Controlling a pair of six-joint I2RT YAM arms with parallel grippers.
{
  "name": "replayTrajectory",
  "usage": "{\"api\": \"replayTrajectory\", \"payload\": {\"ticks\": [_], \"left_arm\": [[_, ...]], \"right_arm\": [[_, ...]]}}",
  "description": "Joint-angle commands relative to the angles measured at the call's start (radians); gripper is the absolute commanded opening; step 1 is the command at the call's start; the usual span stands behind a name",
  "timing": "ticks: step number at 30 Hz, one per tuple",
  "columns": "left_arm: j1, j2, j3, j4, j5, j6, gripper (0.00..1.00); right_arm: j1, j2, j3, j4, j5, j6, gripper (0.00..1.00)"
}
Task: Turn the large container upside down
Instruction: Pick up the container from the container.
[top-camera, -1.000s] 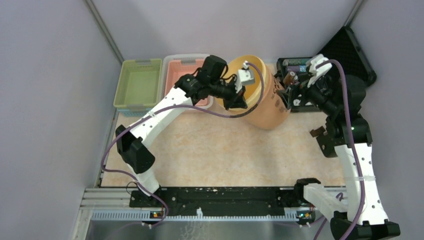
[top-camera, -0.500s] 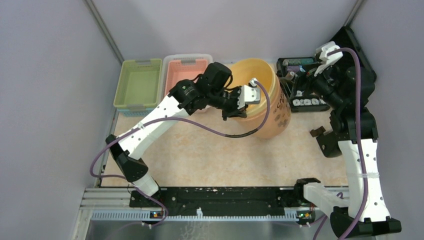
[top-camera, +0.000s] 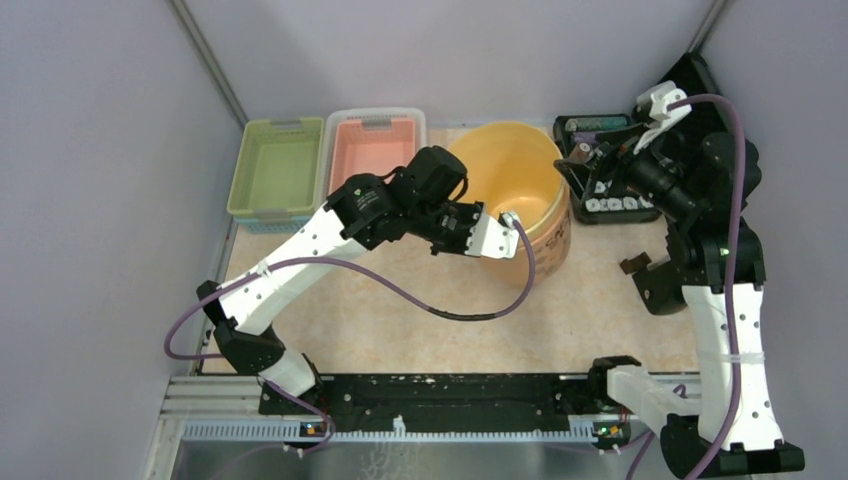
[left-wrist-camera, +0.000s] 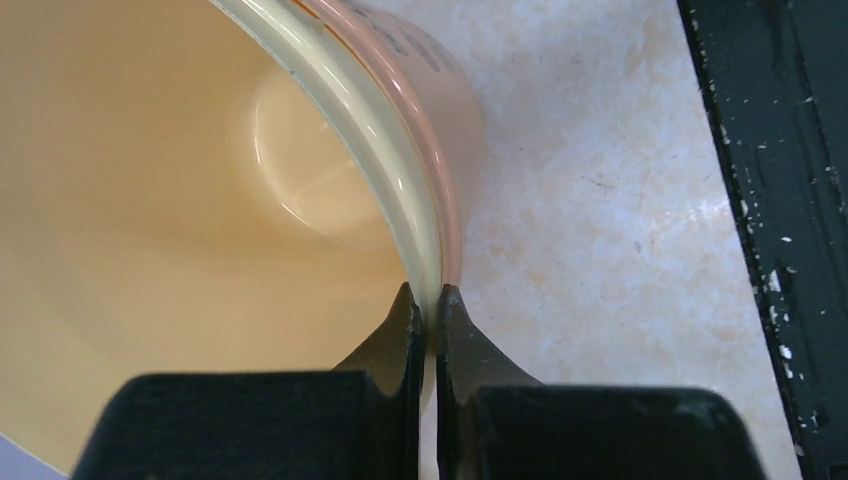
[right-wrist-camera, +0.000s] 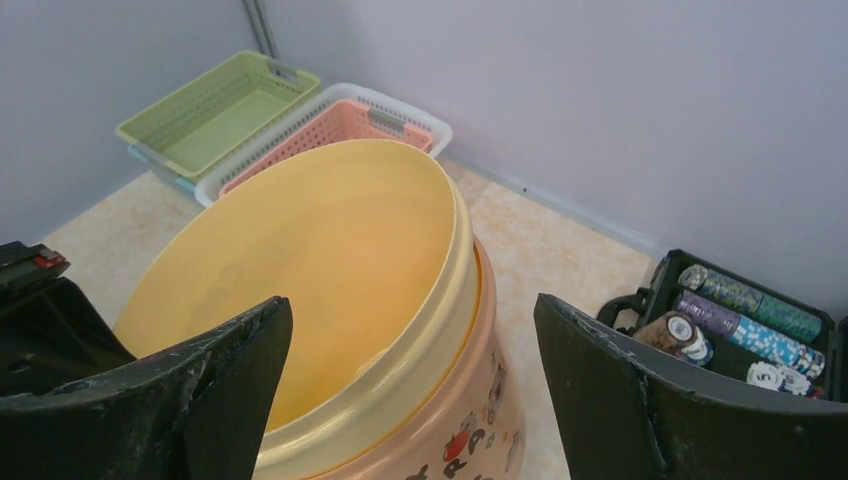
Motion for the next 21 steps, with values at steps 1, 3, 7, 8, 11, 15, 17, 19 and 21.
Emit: {"api": "replayTrajectory", "payload": {"ticks": [1, 3, 7, 8, 11, 15, 17, 19, 21], "left_arm": [[-0.005, -0.044, 0.048, 0.209, -0.151, 0.103, 0.0], [-0.007, -0.031, 0.046, 0.249, -0.204, 0.1, 0.0], [-0.007, -0.013, 0.074, 0.293, -0.278, 0.101, 0.0], [-0.007, -0.007, 0.085, 0.295, -0.284, 0.101, 0.0], [-0.007, 0.01, 0.116, 0.298, -0.295, 0.113, 0.0], [-0.007, 0.025, 0.125, 0.308, -0.317, 0.119, 0.0], [-0.007, 0.026, 0.123, 0.307, -0.315, 0.119, 0.0], [-0.007, 0.027, 0.125, 0.3, -0.306, 0.118, 0.0], [-0.007, 0.024, 0.13, 0.287, -0.299, 0.118, 0.0]], "right_arm": [[0.007, -0.048, 0.029, 0.016, -0.036, -0.039, 0.91], [0.007, -0.056, 0.024, 0.004, -0.043, -0.063, 0.91], [0.007, -0.071, 0.007, -0.016, -0.052, -0.115, 0.91], [0.007, -0.074, 0.004, -0.021, -0.052, -0.125, 0.91], [0.007, -0.081, -0.002, -0.026, -0.05, -0.145, 0.92], [0.007, -0.092, -0.005, -0.033, -0.063, -0.156, 0.92], [0.007, -0.098, -0.009, -0.038, -0.072, -0.163, 0.92], [0.007, -0.103, -0.014, -0.043, -0.077, -0.168, 0.93], [0.007, -0.104, -0.02, -0.046, -0.077, -0.173, 0.93]]}}
